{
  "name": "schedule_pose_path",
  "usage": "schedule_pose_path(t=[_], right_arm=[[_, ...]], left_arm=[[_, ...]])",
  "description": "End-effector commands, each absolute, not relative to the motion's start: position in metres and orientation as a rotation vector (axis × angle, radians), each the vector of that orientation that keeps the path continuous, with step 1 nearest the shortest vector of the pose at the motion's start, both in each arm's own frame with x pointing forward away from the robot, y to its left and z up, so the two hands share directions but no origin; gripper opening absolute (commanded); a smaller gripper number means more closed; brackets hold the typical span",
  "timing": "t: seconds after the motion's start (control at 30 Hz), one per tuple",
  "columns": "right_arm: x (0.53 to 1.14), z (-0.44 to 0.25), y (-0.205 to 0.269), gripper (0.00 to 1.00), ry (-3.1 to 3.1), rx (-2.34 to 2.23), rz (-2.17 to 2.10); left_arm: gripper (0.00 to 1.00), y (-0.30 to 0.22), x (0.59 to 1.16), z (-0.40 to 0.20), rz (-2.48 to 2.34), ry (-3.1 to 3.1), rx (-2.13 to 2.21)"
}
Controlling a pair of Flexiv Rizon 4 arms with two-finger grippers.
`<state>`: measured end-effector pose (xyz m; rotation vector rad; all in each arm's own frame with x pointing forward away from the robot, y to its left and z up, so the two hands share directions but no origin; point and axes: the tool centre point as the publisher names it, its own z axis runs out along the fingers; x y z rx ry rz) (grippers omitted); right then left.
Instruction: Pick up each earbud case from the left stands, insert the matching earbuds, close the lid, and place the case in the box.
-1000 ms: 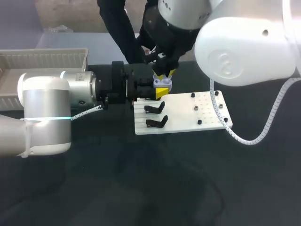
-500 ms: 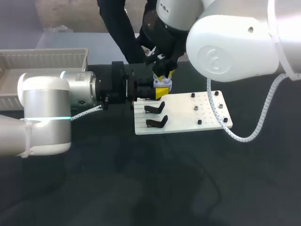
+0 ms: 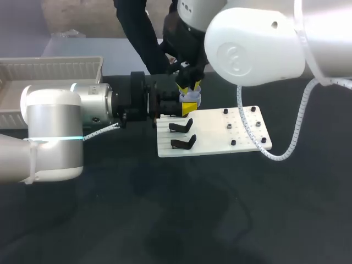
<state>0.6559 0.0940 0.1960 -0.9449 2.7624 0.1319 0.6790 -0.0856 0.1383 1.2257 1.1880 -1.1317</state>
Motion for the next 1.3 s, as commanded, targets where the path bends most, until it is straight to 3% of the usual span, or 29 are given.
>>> schedule_pose_path(t=[0.03,1.3], right_arm=[[0.66,0.193,0.097,0.0,2.769,-0.958,0.119],[0.666,0.183,0.096,0.0,2.775,-0.953,0.085]], left_arm=[[0.0,-0.086,0.678,0.137,-1.126,1.184,1.219],[0.0,-0.086,0.678,0.137,-1.126,1.184,1.219]])
